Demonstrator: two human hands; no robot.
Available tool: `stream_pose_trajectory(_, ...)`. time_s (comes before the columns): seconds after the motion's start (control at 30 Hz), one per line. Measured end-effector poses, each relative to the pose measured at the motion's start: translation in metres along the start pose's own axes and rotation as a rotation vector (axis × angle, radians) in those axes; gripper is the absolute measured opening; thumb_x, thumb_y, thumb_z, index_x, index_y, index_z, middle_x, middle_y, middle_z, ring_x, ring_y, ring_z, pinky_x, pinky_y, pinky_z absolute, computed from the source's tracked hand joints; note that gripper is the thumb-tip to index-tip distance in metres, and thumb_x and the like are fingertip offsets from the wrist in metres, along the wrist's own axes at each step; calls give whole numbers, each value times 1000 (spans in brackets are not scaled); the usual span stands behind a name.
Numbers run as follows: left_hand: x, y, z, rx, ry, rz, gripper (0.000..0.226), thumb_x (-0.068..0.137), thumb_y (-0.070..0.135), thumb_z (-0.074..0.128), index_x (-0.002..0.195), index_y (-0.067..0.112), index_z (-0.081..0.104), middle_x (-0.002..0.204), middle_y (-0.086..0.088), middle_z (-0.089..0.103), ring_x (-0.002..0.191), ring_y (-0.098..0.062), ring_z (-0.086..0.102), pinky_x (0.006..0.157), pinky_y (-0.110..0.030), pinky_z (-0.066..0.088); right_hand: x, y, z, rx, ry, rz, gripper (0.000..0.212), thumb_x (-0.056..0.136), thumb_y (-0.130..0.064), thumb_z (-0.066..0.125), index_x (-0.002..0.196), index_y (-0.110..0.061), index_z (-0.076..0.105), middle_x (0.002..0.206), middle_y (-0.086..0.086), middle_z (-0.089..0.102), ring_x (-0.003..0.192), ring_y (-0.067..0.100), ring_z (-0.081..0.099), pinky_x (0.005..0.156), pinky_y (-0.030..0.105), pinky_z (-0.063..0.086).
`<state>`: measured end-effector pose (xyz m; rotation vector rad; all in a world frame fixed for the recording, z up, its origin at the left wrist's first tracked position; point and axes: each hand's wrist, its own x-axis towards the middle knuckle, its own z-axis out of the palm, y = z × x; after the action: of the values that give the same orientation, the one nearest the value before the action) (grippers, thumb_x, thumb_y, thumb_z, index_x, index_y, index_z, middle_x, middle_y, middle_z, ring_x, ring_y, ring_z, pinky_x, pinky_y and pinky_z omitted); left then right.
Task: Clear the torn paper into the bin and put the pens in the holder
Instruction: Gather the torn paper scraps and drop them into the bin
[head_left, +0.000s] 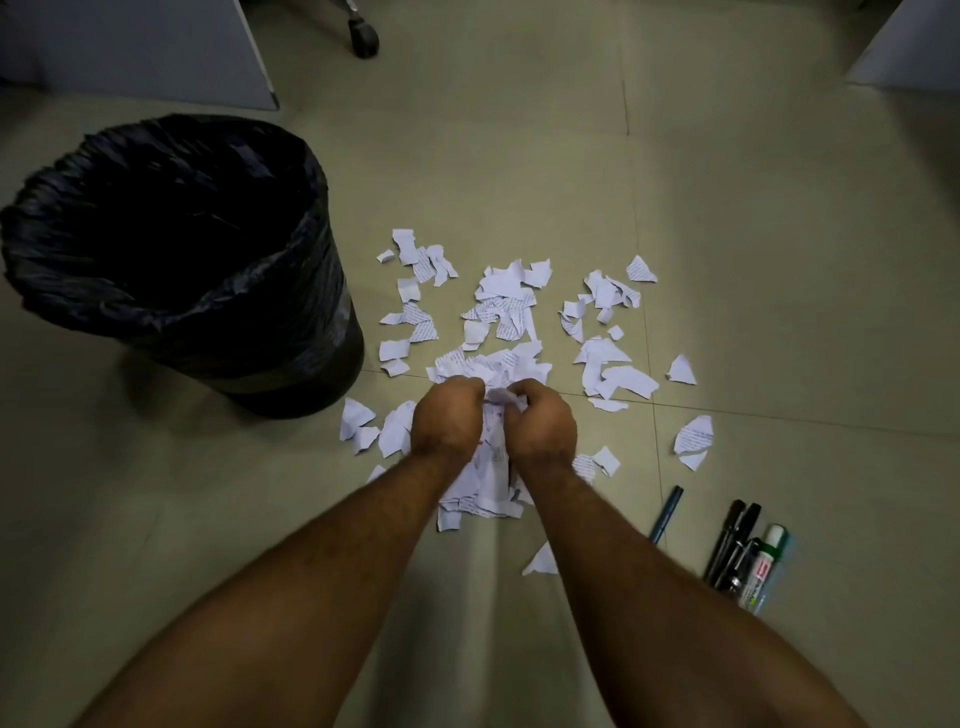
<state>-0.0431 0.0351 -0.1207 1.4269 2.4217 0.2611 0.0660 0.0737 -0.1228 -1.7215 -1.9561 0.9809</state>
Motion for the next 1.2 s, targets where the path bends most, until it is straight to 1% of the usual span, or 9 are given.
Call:
stream_pose_trajectory(0.17,-10,1,-12,-62,174,-67,41,84,25,66,121,18,50,121,-7,53,110,-27,53,84,-35,48,-7,7,5,137,87,91,13,87,-24,63,98,-21,69,100,2,72,90,25,66,70,25,43)
stream_pose_trajectory(0.37,5,10,-15,-32,-127,17,87,78,55,67,151,28,27,152,-10,33,136,-34,37,106,-47,40,-13,15,1,261,123,141,8,85,-28,66,87,-21,63,90,2,69,83,26,62,67,25,38)
stream_pose_trajectory(0.43,6,13,-11,85,-219,48,81,83,60,59,152,33,25,155,-9,31,138,-35,35,106,-49,39,-13,10,1,280,133,180,14,86,-35,65,88,-21,63,89,2,69,83,27,62,67,26,40)
stream_pose_trajectory(0.53,2,14,-7,236,-227,83,61,90,59,50,144,33,39,146,-9,43,130,-33,43,99,-46,46,-13,0,4,272,131,263,28,88,-48,60,98,-22,63,98,4,69,90,28,64,77,33,53)
stream_pose_trajectory(0.7,-12,10,-13,292,-198,69,37,96,36,55,130,25,56,130,-9,54,118,-29,53,91,-37,50,-16,-17,8,267,102,287,27,89,-30,60,115,-20,63,115,5,69,105,30,64,89,37,53)
stream_pose_trajectory(0.8,-16,3,-13,234,-184,63,29,95,30,58,122,18,62,125,-9,61,111,-28,60,93,-35,49,-19,-23,5,305,128,288,24,90,-36,64,106,-18,66,106,6,72,97,28,65,80,30,50)
stream_pose_trajectory(0.93,-16,-5,-17,83,-164,-56,29,94,23,61,121,13,64,125,-10,63,112,-28,61,96,-34,47,-18,-33,-4,317,142,271,14,89,-27,65,98,-16,67,98,7,71,90,29,65,72,25,40)
stream_pose_trajectory(1.07,-8,-5,-35,-61,-19,-181,23,91,13,61,112,16,71,113,-8,71,100,-29,67,85,-35,56,-17,-47,-10,311,192,247,7,88,-23,64,91,-17,67,90,4,70,79,24,59,68,22,36)
stream_pose_trajectory(1.2,-10,-2,-72,-155,61,-150,17,88,14,64,101,17,75,103,-7,74,93,-29,68,78,-35,58,-25,-69,-22,412,240,222,8,87,-25,68,82,-23,62,88,2,71,83,24,65,69,22,39)
